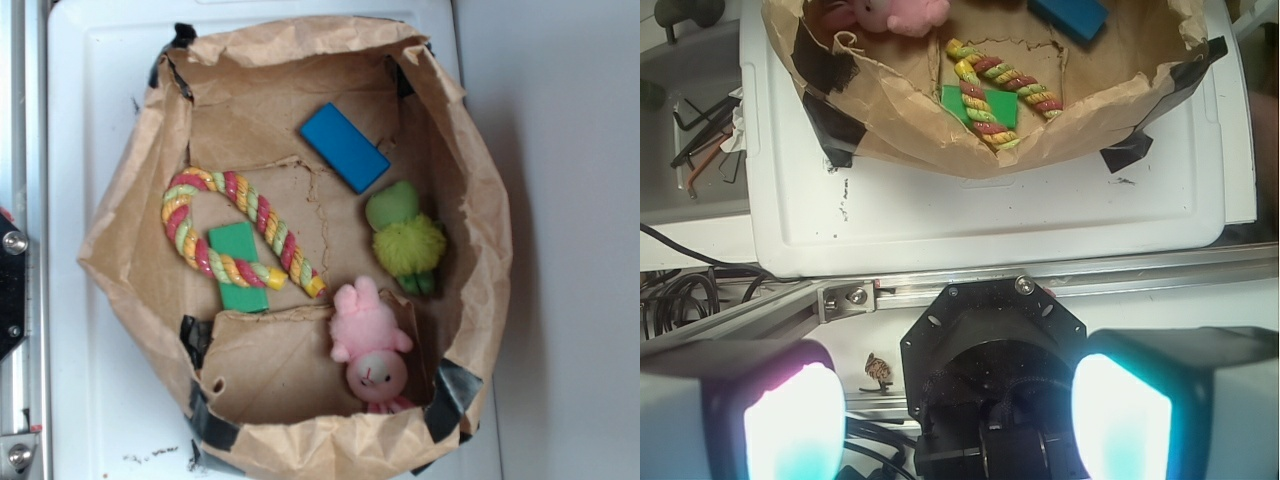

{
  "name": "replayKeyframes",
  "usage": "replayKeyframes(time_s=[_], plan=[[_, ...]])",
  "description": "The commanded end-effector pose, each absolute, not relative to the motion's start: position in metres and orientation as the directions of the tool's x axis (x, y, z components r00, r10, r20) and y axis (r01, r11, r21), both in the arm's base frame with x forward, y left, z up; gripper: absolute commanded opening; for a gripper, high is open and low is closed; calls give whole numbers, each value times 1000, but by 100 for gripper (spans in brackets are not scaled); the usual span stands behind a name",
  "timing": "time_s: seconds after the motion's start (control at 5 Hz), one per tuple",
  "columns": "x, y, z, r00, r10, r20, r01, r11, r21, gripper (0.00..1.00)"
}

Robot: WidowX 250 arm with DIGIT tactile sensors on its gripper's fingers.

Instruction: Grab the blue block.

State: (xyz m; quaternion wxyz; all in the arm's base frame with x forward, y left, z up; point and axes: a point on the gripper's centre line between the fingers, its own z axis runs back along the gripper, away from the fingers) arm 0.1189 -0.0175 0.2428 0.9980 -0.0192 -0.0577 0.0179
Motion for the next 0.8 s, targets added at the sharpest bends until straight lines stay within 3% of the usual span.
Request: replayKeyframes(time_s=[0.0,0.2,0.6], plan=[[119,-18,243,993,38,114,-33,999,-40,100],[153,-12,241,992,49,118,-45,998,-34,100],[182,-13,227,988,-130,82,134,990,-49,100]])
